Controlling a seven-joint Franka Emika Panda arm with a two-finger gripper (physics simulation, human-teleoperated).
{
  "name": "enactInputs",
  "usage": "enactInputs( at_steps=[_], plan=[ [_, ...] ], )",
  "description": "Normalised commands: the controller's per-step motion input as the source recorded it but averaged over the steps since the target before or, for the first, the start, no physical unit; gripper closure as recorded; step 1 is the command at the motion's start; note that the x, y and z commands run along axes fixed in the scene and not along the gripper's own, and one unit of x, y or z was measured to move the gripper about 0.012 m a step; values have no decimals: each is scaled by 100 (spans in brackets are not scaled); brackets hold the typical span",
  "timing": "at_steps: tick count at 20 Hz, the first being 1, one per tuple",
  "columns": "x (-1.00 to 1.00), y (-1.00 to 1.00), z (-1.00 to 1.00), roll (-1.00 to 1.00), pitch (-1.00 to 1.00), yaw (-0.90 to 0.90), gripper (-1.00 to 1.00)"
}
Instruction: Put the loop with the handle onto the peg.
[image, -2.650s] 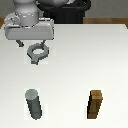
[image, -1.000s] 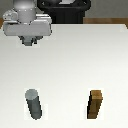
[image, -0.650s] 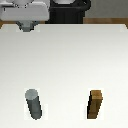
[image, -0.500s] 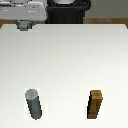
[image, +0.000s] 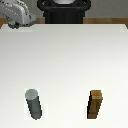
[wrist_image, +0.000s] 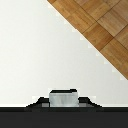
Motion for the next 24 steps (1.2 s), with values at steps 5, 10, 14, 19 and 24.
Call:
enactInputs(
  at_steps=[5, 10, 14, 19, 24],
  plan=[
    [0, 0, 0, 0, 0, -100, 100],
    [20, 0, 0, 0, 0, -46, 100],
    [100, 0, 0, 0, 0, 0, 100],
    [80, 0, 0, 0, 0, 0, 100],
    [100, 0, 0, 0, 0, 0, 100]
  ],
)
